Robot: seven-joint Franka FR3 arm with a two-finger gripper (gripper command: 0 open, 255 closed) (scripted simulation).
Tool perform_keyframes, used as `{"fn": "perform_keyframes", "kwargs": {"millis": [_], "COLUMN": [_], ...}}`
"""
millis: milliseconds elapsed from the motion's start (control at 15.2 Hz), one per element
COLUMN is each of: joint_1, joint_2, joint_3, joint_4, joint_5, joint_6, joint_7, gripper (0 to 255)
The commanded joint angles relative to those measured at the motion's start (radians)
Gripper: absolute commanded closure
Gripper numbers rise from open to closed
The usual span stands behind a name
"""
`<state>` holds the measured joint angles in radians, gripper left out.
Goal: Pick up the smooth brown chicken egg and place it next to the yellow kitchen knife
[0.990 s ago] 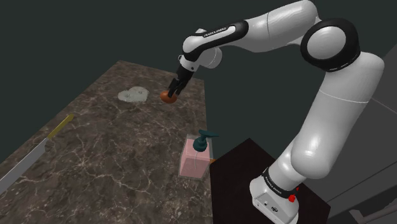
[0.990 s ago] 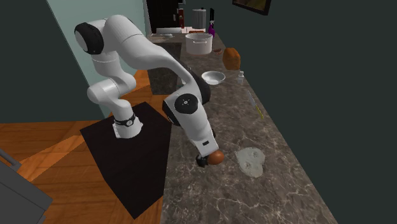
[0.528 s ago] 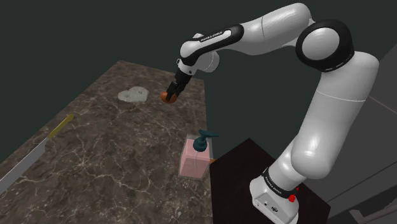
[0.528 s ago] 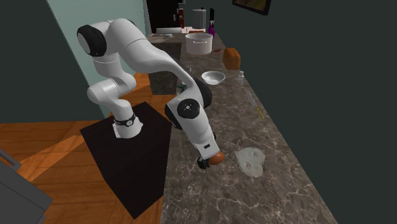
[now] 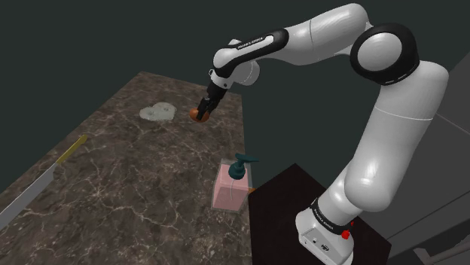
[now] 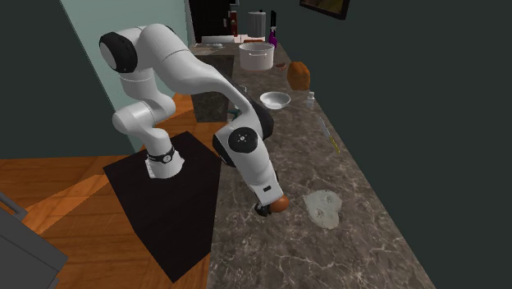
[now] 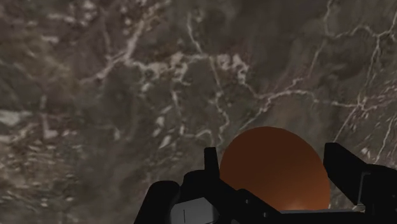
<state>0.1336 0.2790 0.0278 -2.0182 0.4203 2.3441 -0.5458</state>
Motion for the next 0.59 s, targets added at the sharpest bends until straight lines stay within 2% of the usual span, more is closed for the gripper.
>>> {"fn": "perform_keyframes", "kwargs": {"millis": [0,264,528], "joint_1": [0.0,0.0,0.001], "joint_2": [0.001,0.0,-0.031], "joint_3": [0.0,0.0,-0.005], "joint_4": [0.0,-0.001,0.013], "joint_5": [0.0,0.0,-0.015], "joint_6": [0.0,0.0,-0.043], "joint_7": [0.0,0.0,0.02], "gripper": [255,255,255]}}
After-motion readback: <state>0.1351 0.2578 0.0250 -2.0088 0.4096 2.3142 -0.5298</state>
